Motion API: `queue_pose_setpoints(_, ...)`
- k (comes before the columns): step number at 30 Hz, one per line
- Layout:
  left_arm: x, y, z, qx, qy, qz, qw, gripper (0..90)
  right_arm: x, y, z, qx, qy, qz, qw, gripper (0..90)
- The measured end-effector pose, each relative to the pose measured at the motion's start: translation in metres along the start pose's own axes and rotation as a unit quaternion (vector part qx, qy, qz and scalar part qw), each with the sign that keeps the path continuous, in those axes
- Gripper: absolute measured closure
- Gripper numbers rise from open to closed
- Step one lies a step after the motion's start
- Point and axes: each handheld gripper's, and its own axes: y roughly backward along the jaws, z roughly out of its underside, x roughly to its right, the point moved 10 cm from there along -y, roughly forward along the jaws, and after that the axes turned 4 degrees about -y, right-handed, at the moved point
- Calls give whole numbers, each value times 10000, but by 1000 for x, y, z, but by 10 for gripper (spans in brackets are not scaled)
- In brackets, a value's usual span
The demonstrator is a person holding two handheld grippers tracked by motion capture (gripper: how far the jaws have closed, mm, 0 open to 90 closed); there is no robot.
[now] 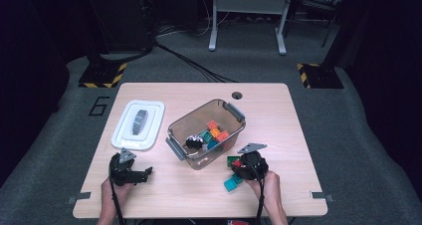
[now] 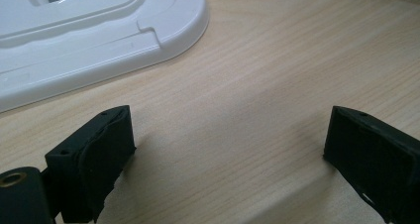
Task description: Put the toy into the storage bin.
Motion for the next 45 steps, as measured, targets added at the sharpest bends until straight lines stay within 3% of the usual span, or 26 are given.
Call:
queue_pose_setpoints(16, 0, 0, 0, 4, 1, -1, 10000, 51, 19, 19, -13, 194, -139, 172, 9996, 588)
queue_pose_setpoints(45, 0, 0, 0, -4, 2, 5, 10000, 50, 78, 38, -49, 509, -450, 765, 9948, 588)
